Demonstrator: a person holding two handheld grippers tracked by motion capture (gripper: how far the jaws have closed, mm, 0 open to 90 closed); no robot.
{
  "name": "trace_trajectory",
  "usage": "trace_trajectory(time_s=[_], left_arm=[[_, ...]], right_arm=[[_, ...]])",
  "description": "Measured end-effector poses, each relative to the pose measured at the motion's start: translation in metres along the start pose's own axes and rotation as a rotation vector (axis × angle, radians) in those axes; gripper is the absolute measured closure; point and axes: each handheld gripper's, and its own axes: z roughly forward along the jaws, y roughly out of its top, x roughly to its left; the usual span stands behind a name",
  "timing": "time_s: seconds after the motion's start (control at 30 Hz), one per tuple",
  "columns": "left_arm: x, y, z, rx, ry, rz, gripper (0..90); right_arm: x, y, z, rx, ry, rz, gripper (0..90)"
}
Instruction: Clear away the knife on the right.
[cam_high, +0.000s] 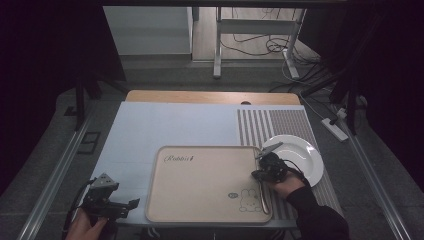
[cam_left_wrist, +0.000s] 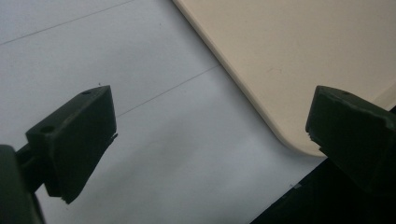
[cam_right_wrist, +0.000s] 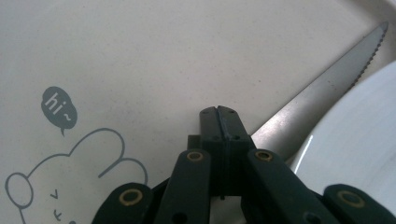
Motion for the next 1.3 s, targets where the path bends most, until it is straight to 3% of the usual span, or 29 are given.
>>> trace_trajectory(time_s=[0.43,0.73,0.93,1.3], left_arm=[[0.0,0.0,0.0,-0.001,0.0,-0.002,2.8],[0.0,0.0,0.0,-0.001,-0.001,-0.001,2.8],[0.0,0.0,0.0,-0.001,-0.002,-0.002,2.8],[0.0,0.0,0.0,0.0,0.0,-0.001,2.8]], right_arm=[[0.0,-0.002,-0.002,-0.006,-0.004,0.02,90.0],[0.003,0.001,-0.006,-0.043,0.002,0.021,83.3],[0.007,0.004,-0.009,-0.079,0.007,0.023,70.3],[0.015,0.009,-0.016,-0.139,-0.005,0.022,37.9]])
